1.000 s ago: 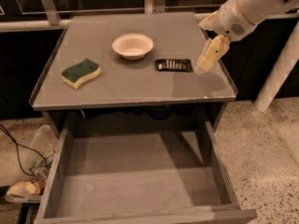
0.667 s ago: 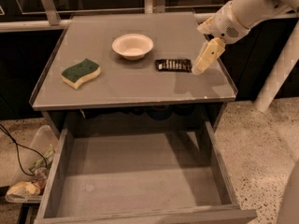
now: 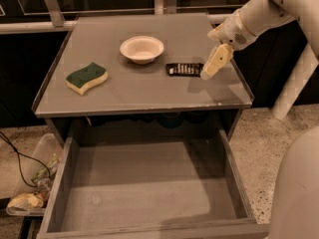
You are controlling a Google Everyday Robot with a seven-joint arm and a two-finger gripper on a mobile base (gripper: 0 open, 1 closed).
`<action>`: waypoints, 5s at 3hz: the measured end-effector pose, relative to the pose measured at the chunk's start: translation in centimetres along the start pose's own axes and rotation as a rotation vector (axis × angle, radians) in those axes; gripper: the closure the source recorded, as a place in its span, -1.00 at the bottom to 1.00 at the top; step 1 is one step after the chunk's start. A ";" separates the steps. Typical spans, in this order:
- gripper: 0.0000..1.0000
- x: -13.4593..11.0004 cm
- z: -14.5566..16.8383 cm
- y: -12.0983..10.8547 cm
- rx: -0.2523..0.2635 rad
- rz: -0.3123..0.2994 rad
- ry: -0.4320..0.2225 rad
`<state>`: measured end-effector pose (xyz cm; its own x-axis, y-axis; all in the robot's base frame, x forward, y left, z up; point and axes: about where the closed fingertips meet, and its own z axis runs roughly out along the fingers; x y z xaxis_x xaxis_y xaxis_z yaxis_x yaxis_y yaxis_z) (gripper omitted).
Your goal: Place rxbar chocolate into top drawer
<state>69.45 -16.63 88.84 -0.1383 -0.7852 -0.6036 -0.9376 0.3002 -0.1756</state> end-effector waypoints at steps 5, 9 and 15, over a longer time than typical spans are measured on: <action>-1.00 0.0 7.7 0.0 -0.107 0.010 0.020; 0.69 0.1 7.8 0.0 -0.108 0.011 0.022; 1.00 1.7 0.8 8.1 -0.023 -0.021 0.081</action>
Offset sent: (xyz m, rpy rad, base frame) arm 0.0153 0.0467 -0.0353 0.0552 0.0798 0.0796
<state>61.86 -15.06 85.75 -0.1432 -0.8325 -0.5352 -0.9473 0.2718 -0.1694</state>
